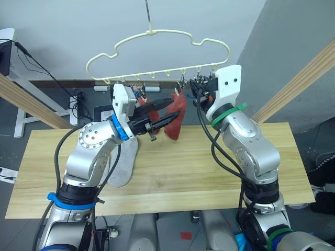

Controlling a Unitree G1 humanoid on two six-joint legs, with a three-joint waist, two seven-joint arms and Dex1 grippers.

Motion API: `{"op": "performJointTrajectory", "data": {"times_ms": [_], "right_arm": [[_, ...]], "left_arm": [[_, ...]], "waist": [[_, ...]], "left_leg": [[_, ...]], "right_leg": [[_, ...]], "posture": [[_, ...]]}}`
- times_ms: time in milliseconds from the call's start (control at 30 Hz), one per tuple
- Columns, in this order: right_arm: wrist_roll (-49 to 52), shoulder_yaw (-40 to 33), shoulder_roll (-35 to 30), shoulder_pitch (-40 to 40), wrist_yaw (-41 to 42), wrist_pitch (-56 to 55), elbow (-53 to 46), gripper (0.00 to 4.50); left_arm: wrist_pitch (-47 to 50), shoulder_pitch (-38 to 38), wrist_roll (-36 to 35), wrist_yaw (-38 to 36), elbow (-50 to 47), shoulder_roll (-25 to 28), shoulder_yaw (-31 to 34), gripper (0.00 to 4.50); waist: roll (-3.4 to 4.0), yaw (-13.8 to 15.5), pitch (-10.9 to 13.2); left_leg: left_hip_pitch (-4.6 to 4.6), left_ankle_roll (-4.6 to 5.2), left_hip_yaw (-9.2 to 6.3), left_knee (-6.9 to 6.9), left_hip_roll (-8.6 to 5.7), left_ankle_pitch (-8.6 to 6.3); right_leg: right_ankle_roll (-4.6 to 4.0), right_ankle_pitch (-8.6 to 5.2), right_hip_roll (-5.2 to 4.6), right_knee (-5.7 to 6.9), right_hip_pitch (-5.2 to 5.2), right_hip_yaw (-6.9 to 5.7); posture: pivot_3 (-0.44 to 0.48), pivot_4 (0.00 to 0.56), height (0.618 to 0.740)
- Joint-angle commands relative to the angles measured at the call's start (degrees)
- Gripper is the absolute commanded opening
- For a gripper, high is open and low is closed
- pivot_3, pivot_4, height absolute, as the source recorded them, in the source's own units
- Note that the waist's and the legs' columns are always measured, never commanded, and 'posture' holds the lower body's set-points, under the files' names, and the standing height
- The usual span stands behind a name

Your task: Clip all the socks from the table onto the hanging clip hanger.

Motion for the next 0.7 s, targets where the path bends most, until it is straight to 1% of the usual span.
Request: {"op": "performJointTrajectory", "data": {"times_ms": [33,233,667,700], "right_arm": [[0.4,0.1,0.9,-1.4,0.9,-1.8,-1.6,1.44],[1.1,0.3,2.6,-2.6,2.0,-1.7,-0.7,1.44],[1.3,-0.8,4.9,-3.4,2.1,-1.1,0.3,1.44],[1.3,-1.1,5.1,-3.4,2.0,-0.9,0.3,1.24]], "left_arm": [[0.3,-0.6,-1.0,-0.1,-2.6,-0.3,1.1,1.9],[1.8,-0.5,-1.8,-0.2,-3.4,-0.3,1.4,1.9],[1.8,-0.8,-0.8,0.3,-3.1,-1.0,1.0,1.9],[1.7,-0.8,-0.6,0.3,-3.0,-1.0,0.9,1.9]], "waist": [[0.0,0.0,0.0],[0.0,0.0,0.0],[0.0,0.0,0.0],[0.0,0.0,0.0]], "left_leg": [[0.0,0.0,-0.01,0.0,0.0,0.0],[0.0,0.0,0.0,0.0,0.0,0.0],[0.0,0.0,-0.01,0.0,0.0,0.0],[0.0,0.0,-0.01,0.0,0.0,0.0]], "right_leg": [[0.0,0.0,0.0,0.0,0.0,0.0],[-0.02,0.01,0.0,0.0,0.0,-0.01],[-0.11,0.07,0.0,0.0,0.0,-0.01],[-0.12,0.07,0.0,0.0,0.0,-0.01]], "posture": [[-0.065,0.394,0.701],[-0.061,0.393,0.701],[-0.063,0.389,0.701],[-0.063,0.388,0.701]]}}
